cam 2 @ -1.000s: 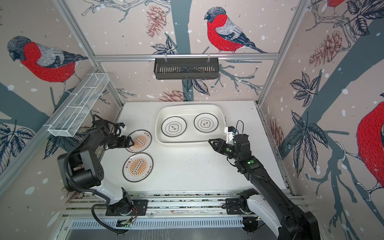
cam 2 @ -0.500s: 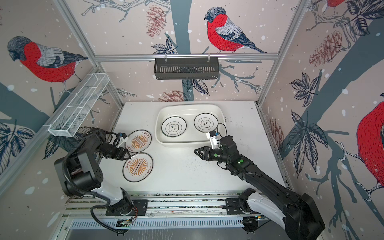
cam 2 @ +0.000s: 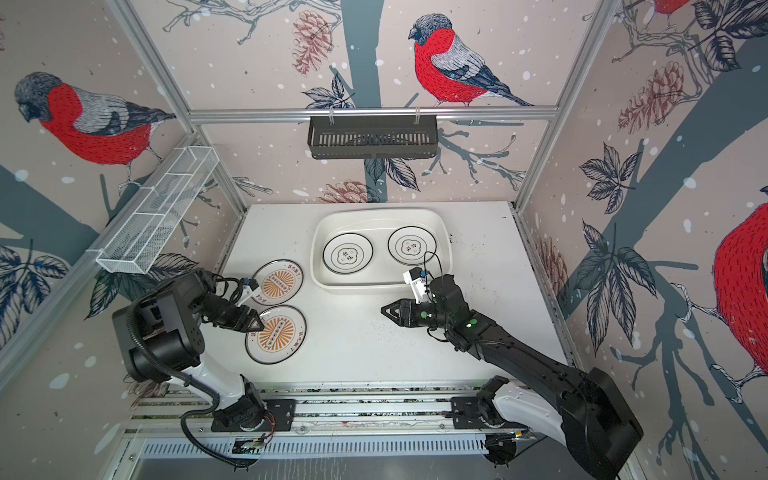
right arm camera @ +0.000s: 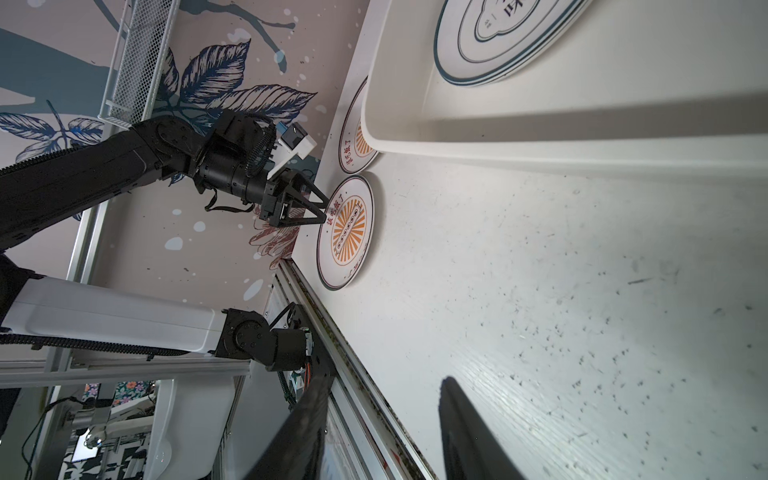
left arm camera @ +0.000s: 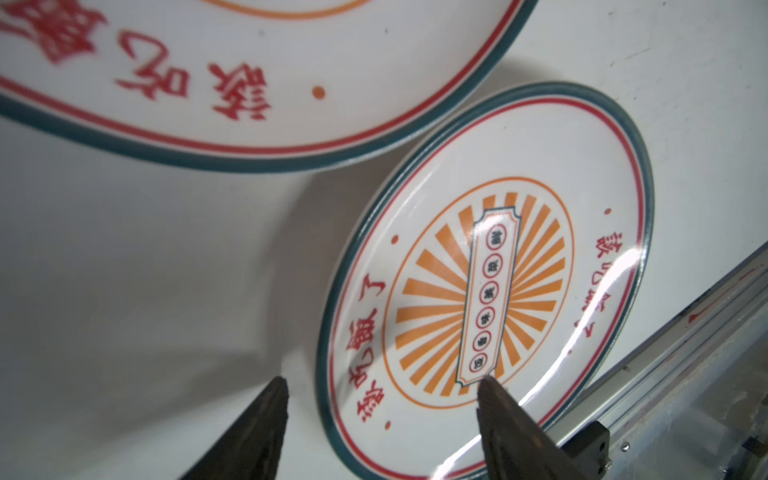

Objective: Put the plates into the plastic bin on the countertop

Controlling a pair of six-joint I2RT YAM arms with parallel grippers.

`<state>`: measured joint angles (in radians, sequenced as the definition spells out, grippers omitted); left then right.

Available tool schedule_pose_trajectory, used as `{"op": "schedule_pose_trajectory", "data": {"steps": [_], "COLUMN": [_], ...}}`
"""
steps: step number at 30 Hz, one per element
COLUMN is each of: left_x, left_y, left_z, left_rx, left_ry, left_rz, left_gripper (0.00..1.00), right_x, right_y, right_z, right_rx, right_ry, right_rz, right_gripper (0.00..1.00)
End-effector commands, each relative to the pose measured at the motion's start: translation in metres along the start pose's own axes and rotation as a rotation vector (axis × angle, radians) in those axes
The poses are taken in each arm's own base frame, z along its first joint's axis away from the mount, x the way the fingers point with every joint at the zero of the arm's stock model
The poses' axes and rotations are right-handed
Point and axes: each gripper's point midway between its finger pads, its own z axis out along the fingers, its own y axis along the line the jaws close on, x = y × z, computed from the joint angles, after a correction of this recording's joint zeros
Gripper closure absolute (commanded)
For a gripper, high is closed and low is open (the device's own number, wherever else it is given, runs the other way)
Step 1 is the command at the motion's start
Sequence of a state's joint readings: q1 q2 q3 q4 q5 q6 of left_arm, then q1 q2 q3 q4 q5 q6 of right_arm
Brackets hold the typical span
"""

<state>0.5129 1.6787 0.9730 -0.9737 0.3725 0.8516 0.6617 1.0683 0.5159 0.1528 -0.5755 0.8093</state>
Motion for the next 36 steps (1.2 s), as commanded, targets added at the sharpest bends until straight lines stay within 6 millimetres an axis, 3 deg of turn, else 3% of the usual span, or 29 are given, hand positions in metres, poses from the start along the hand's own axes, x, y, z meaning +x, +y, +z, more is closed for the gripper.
{"op": "schedule_pose_trajectory", "data": {"steps": [1,8,23,36], "left_x": [0.005,0.008,-0.007,-0.017], "left_y": [-0.003,-0.008,-0.012,-0.017], "left_z": [0.006,0.016,0.018,0.020], "left_rx": [0.035,0.123,0.228,0.217], "left_ry": [0.017,0.054,0.016,-0.030], "left_rz": [0.034,0.034,0.067,0.058], "left_gripper": [0.29,0.34,0.37,0.36], "right_x": [-0.005,-0.002,0.013,0.034], "right_y": [0.010,0.008,0.013,-0.008], "right_z": [0.003,0.009,0.027,0.046], "right_rx": [-0.041,-0.052,-0.043,0.042], "right_ry": [-0.012,-0.009,0.018,-0.003], "right_rz": [-0.015,0.002,0.017,0.099], "right_gripper": [0.54,0.54,0.53,0.53]}}
